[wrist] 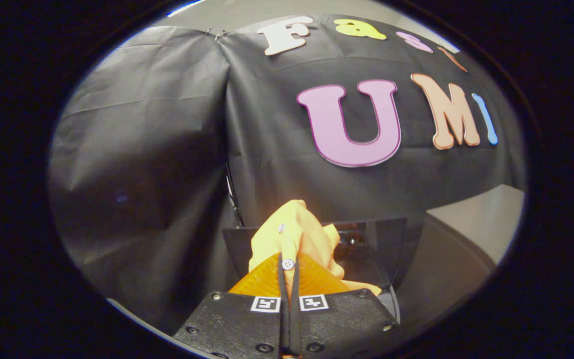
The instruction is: Put the clothes into the washing machine and then close the washing machine lid.
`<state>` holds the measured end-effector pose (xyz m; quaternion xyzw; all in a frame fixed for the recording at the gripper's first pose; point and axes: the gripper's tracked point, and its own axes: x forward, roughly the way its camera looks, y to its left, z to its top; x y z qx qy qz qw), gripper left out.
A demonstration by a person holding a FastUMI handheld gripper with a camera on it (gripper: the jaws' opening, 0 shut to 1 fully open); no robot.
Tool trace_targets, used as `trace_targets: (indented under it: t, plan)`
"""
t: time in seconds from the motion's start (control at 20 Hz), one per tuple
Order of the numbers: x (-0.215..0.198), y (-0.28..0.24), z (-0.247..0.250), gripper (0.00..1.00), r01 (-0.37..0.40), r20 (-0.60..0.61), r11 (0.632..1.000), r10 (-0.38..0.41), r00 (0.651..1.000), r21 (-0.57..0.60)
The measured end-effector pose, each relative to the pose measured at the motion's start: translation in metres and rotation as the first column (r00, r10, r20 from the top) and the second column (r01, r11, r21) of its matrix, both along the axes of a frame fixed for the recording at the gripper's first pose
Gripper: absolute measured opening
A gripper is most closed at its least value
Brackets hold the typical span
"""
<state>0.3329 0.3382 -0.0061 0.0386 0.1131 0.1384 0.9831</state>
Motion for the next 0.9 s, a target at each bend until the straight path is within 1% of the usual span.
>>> trace_targets:
  t: [0.1,0.25,0.4,0.65,0.9]
  plan:
    - [-0.001,0.000,-0.032,0.00,0.003,-0.039,1.000,-0.002,0.999,0.004]
    - [-0.003,-0.006,-0.080,0.00,0.002,-0.085,0.998,-0.008,0.996,-0.066]
    - [-0.005,-0.010,-0.121,0.00,0.007,-0.132,0.997,-0.016,0.991,-0.071]
    - [-0.004,-0.024,-0.154,0.00,0.052,-0.160,0.996,-0.062,0.985,-0.071]
    - [-0.006,-0.036,-0.181,0.01,0.083,-0.201,0.988,-0.109,0.974,-0.132]
